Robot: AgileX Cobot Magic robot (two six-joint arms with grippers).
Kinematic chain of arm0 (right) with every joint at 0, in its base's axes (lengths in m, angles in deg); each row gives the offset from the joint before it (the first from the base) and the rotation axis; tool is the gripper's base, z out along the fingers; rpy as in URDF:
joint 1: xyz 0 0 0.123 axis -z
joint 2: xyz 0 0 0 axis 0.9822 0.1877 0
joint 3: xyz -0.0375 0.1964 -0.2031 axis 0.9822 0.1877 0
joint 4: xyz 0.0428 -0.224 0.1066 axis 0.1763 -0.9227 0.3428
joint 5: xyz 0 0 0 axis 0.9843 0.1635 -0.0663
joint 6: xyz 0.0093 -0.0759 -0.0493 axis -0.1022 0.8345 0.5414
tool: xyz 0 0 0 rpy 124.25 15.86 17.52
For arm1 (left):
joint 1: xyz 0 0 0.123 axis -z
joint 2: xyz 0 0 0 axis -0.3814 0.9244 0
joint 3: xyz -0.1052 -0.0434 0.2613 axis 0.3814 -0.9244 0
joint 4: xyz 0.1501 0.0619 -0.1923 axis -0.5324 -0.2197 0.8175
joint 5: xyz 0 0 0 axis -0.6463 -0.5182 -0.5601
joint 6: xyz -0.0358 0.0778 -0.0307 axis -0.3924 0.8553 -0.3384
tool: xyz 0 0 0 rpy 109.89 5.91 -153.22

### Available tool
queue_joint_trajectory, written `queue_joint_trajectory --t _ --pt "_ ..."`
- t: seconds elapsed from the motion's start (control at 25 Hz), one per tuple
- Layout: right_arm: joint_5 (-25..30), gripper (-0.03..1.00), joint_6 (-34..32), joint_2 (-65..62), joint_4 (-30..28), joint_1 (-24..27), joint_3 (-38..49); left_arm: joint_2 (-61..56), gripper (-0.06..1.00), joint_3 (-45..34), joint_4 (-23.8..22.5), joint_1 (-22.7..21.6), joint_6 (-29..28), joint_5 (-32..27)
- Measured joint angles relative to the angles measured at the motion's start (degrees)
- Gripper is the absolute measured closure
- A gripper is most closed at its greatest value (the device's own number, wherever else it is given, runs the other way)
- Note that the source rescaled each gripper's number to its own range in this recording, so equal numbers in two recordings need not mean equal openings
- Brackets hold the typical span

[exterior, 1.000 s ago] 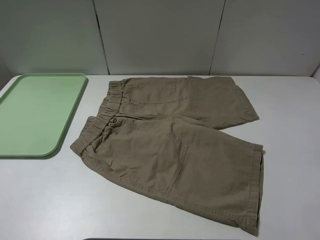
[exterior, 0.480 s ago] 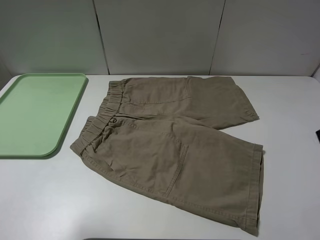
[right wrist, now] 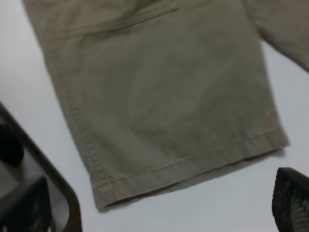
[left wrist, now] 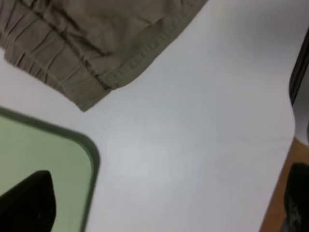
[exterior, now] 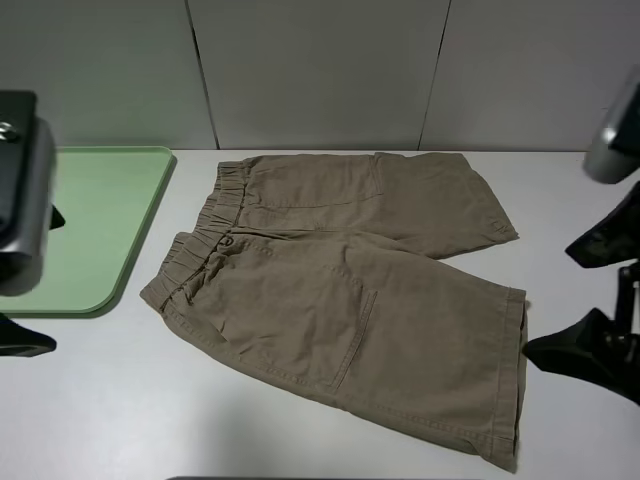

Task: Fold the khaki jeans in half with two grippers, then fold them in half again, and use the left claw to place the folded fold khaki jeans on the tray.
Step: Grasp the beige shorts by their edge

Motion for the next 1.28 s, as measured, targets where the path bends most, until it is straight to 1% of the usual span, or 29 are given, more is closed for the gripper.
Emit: queue_joint_trajectory --t 0.24,0.44,0.64,0.8,0.88,1.08,1.28 --pt "-4.2 -0.03 0.3 10.7 0.3 -4.8 0.0 10.8 0.02 0.2 -0.2 0.1 4.3 4.5" --pt "-6.6 -0.03 1.1 19.3 1.2 -8.9 0.0 20.0 0.03 0.2 -0.2 0.1 8.6 8.2" --pt "-9.3 -0.03 1.5 25.1 2.4 -14.7 0.0 26.1 0.03 0.2 -0.2 0.1 11.9 11.7" --pt "-10.8 -0.03 1.5 28.3 2.8 -18.4 0.0 29.9 0.04 0.2 -0.2 0.1 15.1 14.0" --pt "-11.3 -0.03 1.7 29.7 2.8 -19.2 0.0 31.8 0.04 0.2 -0.2 0.1 16.7 14.9" --pt "-15.3 -0.03 1.4 32.5 2.8 -19.4 0.0 35.4 0.04 0.2 -0.2 -0.7 20.3 19.3" --pt "-17.8 -0.03 -1.5 36.6 1.9 -19.4 0.0 38.0 0.05 0.2 -1.1 -4.7 25.6 23.8"
